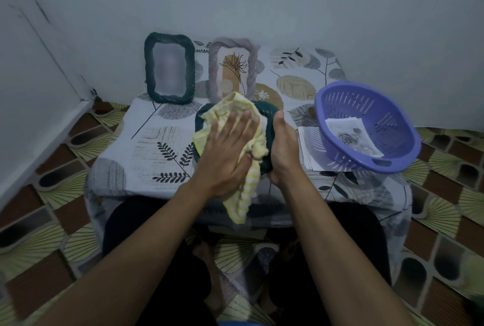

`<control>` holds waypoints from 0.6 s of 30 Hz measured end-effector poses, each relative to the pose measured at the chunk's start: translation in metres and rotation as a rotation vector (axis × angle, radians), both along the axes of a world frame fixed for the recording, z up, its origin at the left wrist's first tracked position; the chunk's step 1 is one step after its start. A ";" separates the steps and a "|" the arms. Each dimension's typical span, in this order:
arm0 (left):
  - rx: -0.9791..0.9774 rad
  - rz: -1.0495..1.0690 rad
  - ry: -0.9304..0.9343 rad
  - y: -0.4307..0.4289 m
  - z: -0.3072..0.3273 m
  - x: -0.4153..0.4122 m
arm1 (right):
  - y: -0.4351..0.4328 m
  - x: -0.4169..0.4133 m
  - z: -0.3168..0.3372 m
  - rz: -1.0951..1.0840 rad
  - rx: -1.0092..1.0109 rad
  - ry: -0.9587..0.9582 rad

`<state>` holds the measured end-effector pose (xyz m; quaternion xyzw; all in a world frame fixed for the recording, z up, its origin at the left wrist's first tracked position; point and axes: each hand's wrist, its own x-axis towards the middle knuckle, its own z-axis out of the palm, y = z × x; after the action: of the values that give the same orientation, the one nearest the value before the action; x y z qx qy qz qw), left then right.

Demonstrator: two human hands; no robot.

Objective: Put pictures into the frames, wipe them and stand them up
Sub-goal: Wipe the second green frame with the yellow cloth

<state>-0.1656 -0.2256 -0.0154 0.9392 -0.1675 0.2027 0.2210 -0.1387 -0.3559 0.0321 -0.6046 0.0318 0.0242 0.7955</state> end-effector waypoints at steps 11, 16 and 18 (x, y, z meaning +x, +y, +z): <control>-0.300 0.352 0.050 0.001 0.024 0.013 | 0.009 0.000 -0.003 0.075 -0.051 -0.035; -0.198 0.047 0.047 -0.019 0.014 -0.001 | 0.006 0.002 -0.006 0.091 -0.014 0.048; -0.182 -0.072 0.075 -0.019 0.004 -0.008 | -0.001 0.007 -0.006 0.058 0.017 0.072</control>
<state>-0.1737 -0.2445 -0.0118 0.9154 -0.1738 0.1736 0.3188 -0.1316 -0.3571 0.0261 -0.5971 0.0427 0.0691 0.7980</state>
